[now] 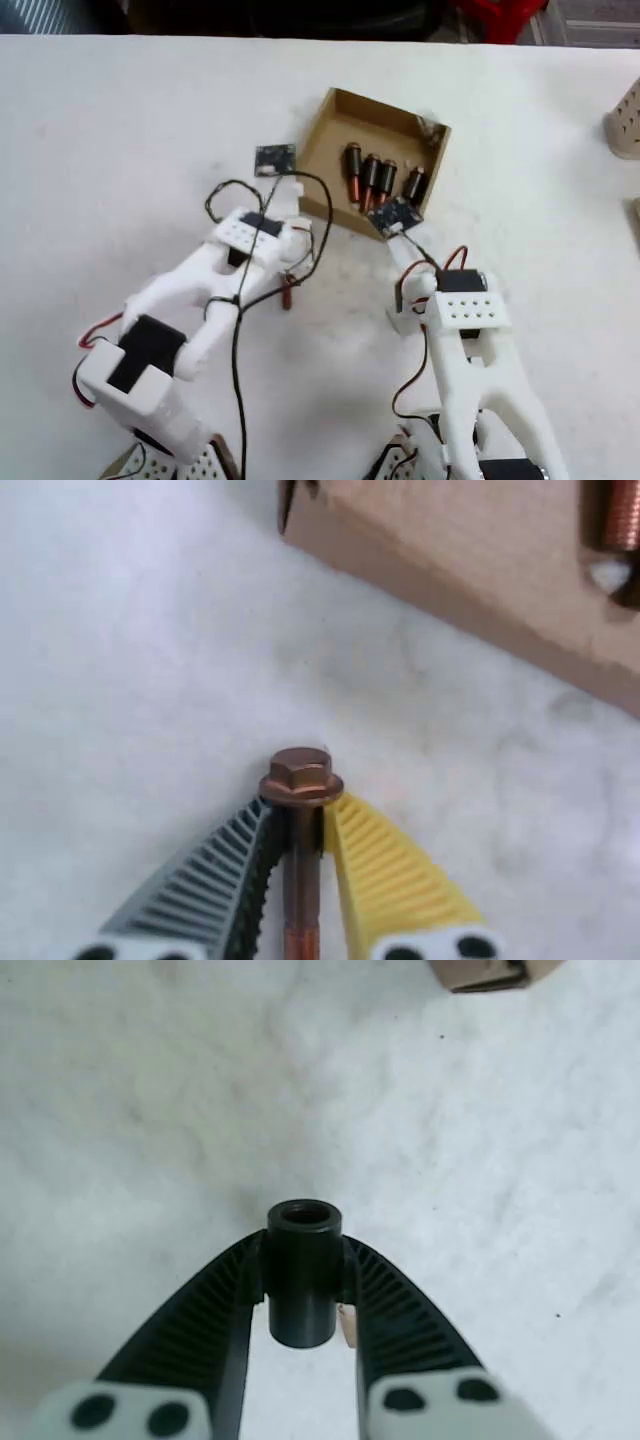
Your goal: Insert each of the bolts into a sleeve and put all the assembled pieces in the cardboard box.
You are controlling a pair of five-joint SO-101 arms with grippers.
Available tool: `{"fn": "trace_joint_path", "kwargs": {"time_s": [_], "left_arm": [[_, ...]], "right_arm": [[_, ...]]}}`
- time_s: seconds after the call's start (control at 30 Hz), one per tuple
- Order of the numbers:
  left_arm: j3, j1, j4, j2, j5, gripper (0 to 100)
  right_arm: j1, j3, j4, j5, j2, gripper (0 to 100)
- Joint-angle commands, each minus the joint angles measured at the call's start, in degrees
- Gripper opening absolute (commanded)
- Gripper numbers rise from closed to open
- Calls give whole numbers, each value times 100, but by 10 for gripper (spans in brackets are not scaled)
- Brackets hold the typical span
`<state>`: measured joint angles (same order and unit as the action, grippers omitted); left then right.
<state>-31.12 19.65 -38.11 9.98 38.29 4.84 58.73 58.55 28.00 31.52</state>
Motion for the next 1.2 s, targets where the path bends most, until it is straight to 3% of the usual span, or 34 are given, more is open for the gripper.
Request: {"fn": "trace_joint_path", "kwargs": {"time_s": [0.0, 0.17, 0.43, 0.73, 0.9, 1.17], "left_arm": [[149, 48, -44, 4, -53, 24], [149, -163, -9, -31, -53, 23], [316, -1086, -18, -57, -53, 23], [431, -1631, 0, -92, -809, 23], [378, -2202, 44, -356, -1319, 23], [369, -2501, 413, -233, -1468, 22]], "right_arm": [[-40, -26, -75, 9, 198, 17], [-40, -26, -75, 0, 198, 17], [13, -62, -620, -141, 251, 18], [1156, -35, -1982, -1802, 198, 18], [1754, 246, -3319, -1969, 198, 17], [2668, 1468, -6862, -2426, 198, 17]]}}
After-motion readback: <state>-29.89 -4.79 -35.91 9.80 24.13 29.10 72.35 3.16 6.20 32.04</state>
